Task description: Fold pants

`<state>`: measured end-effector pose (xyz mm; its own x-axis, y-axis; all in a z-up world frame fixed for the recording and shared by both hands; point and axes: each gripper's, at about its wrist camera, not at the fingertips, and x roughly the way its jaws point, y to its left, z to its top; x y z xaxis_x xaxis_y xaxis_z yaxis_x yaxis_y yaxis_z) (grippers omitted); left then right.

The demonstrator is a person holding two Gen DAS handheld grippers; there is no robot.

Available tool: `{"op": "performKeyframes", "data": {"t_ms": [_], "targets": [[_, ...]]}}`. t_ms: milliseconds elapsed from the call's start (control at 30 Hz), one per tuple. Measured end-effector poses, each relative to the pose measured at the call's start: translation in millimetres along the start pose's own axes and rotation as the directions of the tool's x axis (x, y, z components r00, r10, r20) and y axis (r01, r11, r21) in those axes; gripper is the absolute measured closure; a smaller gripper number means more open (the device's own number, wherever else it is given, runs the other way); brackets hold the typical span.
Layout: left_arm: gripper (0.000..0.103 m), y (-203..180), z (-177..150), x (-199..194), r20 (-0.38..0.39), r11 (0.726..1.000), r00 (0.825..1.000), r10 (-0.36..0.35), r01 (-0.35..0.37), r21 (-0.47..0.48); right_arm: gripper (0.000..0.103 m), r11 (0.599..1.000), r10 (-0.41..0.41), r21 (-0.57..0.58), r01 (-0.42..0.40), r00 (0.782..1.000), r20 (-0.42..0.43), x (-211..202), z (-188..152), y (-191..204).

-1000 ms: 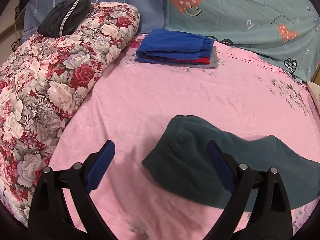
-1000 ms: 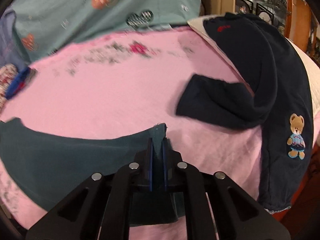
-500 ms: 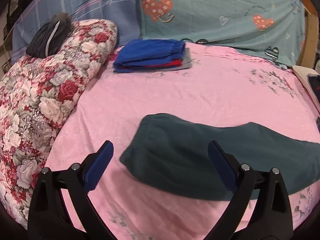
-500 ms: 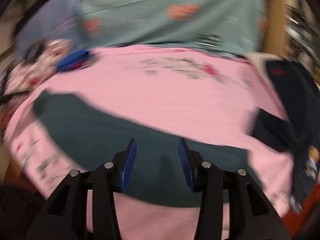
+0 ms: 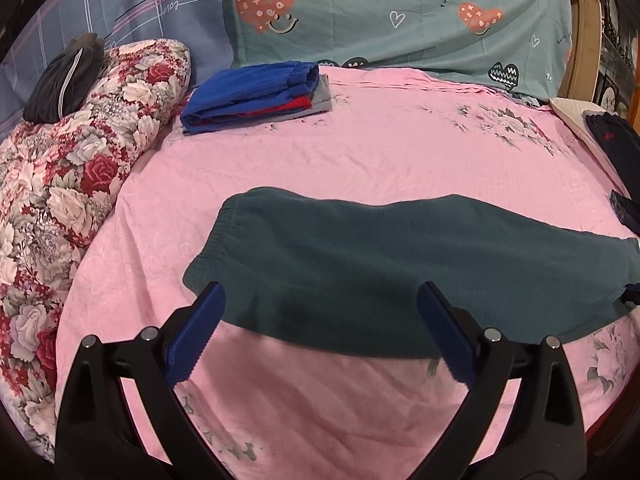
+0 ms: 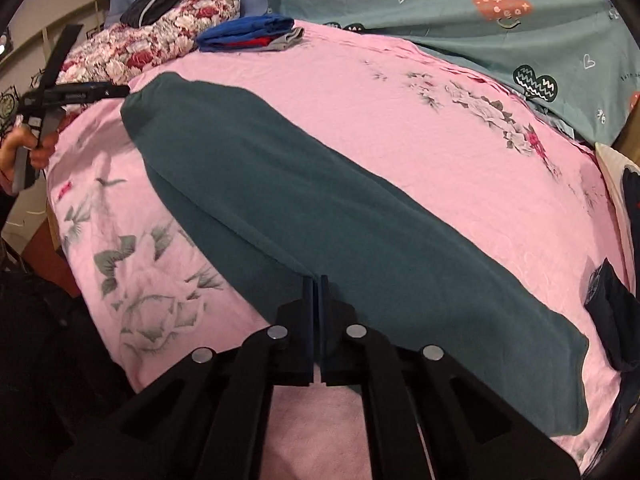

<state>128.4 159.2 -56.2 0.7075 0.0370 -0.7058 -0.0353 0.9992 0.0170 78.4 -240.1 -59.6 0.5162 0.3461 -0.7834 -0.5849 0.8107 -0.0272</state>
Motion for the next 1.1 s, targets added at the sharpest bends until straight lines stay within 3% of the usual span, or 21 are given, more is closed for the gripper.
{"op": "performKeyframes", "data": {"t_ms": [100,233,333,433,533,600,733,833,933,1000,1100], "targets": [[0.005,1.2,2.1,-1.7,0.006,0.999,1.000,-0.029,0.029,-0.015,0.102,0.999,0.032,-0.024,-0.031,0.999,0.032,-17.4,-8.0,13.7],[0.004,-9.4,7.3,2.9,0.005,0.994,0.994,-0.112,0.112,-0.012,0.101,0.999,0.024,-0.030,-0.024,1.000,-0.020,-4.9,-22.7,21.7],[0.004,-27.7,11.6,13.8,-0.005,0.988,0.988,-0.152,0.152,0.019,0.093,0.998,0.055,0.028,-0.055,0.998,0.001,-12.9,-10.8,14.8],[0.003,-48.4,11.9,35.5,-0.074,0.968,0.967,-0.244,0.247,0.032,0.048,0.982,0.133,0.109,-0.153,0.976,0.171,-31.1,22.2,5.2],[0.003,-66.7,2.0,61.5,-0.195,0.957,0.941,-0.278,0.289,0.028,0.047,0.941,0.267,0.145,-0.304,0.936,0.231,-13.4,68.6,-5.3],[0.003,-72.9,-4.7,63.3,-0.192,0.962,0.950,-0.247,0.265,0.073,0.047,0.919,0.338,0.127,-0.373,0.913,0.229,14.2,105.9,-4.2],[0.002,-69.8,-7.4,64.0,-0.190,0.958,0.944,-0.269,0.283,0.053,0.053,0.877,0.460,0.101,-0.470,0.881,0.113,94.0,170.8,4.2],[0.002,-68.2,-10.2,63.7,-0.175,0.955,0.943,-0.282,0.293,0.045,0.054,0.862,0.503,0.085,-0.500,0.864,-0.016,160.2,206.7,18.4],[0.002,-65.1,-10.4,63.6,-0.166,0.950,0.938,-0.303,0.312,0.030,0.054,0.867,0.498,0.070,-0.493,0.859,-0.115,195.0,221.8,29.8],[0.002,-60.9,-9.6,63.3,-0.160,0.944,0.933,-0.323,0.329,0.011,0.056,0.849,0.528,0.081,-0.522,0.832,-0.169,207.5,223.5,31.8],[0.002,-58.6,-9.1,62.9,-0.153,0.939,0.928,-0.339,0.343,-0.004,0.070,0.809,0.585,0.064,-0.585,0.787,-0.196,197.9,217.9,32.0]]}}
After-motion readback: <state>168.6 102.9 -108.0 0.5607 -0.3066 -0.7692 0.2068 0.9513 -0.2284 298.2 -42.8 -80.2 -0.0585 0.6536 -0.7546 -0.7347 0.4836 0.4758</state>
